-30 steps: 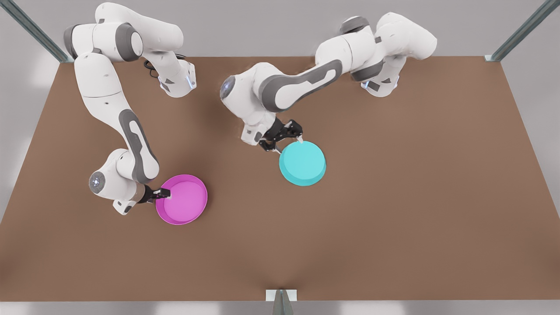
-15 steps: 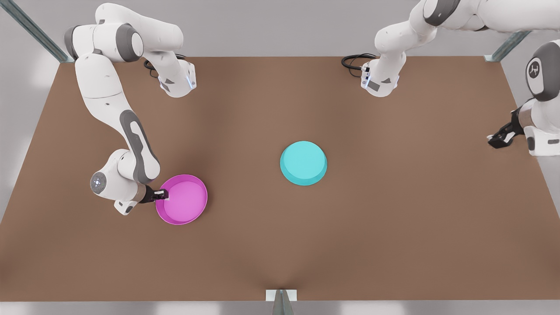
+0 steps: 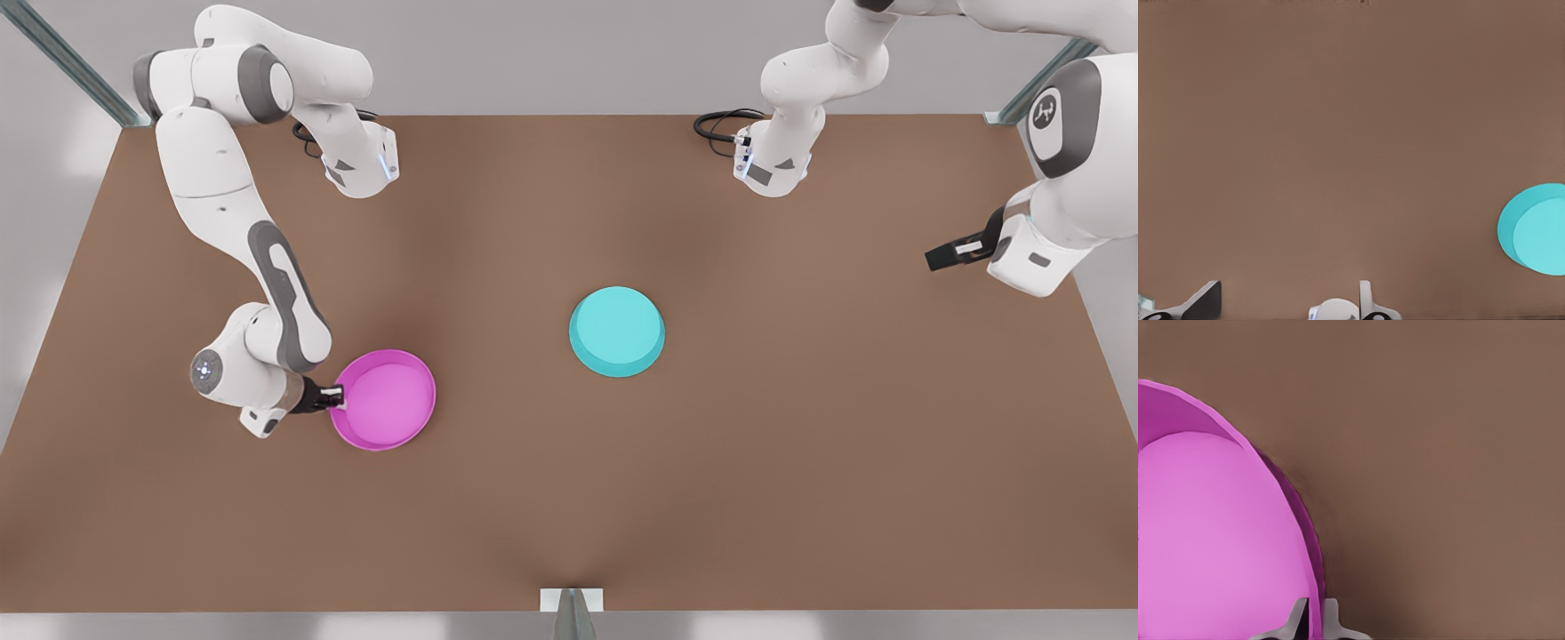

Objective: Flip the blue plate over with the left arm, and stack the pink plate on top of the blue plate with the right arm

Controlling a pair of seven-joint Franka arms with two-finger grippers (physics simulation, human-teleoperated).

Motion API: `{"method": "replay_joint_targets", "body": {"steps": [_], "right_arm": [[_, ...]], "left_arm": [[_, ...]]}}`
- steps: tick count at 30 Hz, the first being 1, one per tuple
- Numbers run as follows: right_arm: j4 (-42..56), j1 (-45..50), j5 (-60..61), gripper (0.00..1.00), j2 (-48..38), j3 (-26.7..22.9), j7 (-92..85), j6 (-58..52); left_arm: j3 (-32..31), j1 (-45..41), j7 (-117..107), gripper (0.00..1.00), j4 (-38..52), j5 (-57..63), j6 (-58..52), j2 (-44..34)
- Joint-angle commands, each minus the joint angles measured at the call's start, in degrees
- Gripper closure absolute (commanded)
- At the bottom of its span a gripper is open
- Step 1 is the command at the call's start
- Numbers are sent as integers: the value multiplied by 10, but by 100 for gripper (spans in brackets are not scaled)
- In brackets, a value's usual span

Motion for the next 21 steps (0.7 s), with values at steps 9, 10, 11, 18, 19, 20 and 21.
{"method": "replay_joint_targets", "body": {"steps": [9, 10, 11, 18, 19, 20, 21], "right_arm": [[9, 5, 150, 79, -47, 98, 7, -38], [10, 8, 167, 79, -48, 123, 13, -38], [28, 24, 168, 79, -52, 143, 62, -38], [132, 206, 169, 79, -5, 147, 221, -35], [146, 228, 170, 79, 10, 147, 233, -31], [147, 238, 171, 79, 16, 147, 235, -19], [146, 244, 173, 79, 17, 147, 236, -19]], "left_arm": [[-1, -1, 199, 0, 0, -2, 11, 1], [-1, -1, 195, 0, 0, -2, 10, 1], [-1, -1, 193, 0, 0, -2, 11, 1], [-1, -1, 192, 0, 0, -2, 10, 1], [-1, -1, 193, 0, 0, -2, 10, 1], [-1, -1, 192, 0, 0, -2, 11, 1], [-1, -1, 192, 0, 0, -2, 10, 1]]}}
